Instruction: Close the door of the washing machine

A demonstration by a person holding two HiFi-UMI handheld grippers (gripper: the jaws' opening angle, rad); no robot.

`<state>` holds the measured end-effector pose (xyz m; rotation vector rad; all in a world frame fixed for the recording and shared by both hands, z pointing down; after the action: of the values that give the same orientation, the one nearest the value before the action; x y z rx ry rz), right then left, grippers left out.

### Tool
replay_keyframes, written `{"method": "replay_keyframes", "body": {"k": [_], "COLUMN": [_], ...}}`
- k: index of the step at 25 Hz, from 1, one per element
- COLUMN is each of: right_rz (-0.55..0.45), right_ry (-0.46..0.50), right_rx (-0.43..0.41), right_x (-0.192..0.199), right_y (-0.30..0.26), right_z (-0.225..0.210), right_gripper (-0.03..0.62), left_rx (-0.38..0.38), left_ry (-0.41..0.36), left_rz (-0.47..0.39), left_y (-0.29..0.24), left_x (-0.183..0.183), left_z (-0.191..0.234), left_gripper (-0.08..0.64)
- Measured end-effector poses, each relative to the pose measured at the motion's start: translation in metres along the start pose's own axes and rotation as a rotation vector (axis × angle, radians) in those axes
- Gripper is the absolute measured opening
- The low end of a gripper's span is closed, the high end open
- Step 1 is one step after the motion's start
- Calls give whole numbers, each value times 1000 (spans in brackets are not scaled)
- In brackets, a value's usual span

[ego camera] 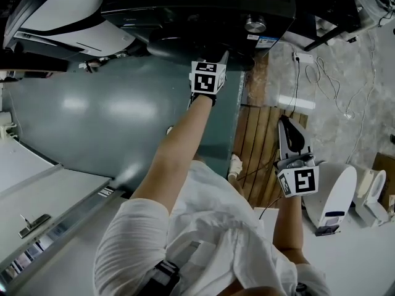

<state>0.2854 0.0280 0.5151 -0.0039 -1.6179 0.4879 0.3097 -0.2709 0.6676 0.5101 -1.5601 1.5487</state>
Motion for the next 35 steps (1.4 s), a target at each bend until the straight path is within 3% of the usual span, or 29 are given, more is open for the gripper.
{"method": "replay_keyframes", "body": {"k": [9, 13, 23, 28, 35], "right_rz": [12, 15, 30, 26, 3], "right_ry": [12, 21, 32, 43, 38], "right_rx": [-15, -18, -23, -28, -27], "right_x": [4, 4, -1, -7, -16], "right_y": [-10, -12, -15, -14, -2], "right_z": [-7, -3, 2, 13, 18], "right_gripper": [32, 32, 32, 32, 32], "left_rx": [-106, -82, -39, 32, 49], "left_ry": [38, 43, 28, 39, 48], "left_rz": [4, 5, -3, 12, -73], "left_y": [-8, -9, -7, -3, 47], "left_x": [-2, -6, -4, -5, -11], "left_z": [1, 5, 6, 0, 2], "left_gripper": [129, 99, 103, 180, 181]}}
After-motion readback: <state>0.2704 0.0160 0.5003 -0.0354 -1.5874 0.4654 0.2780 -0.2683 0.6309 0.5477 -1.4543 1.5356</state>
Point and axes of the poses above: the fingertips, and each gripper's own axes: y backward along the fingers, z to its left, x out of its underside, the point moved 5 cm from there along y, backward along the fingers, and after that the axes turned 3 degrees about z, right-handed, at the moved point
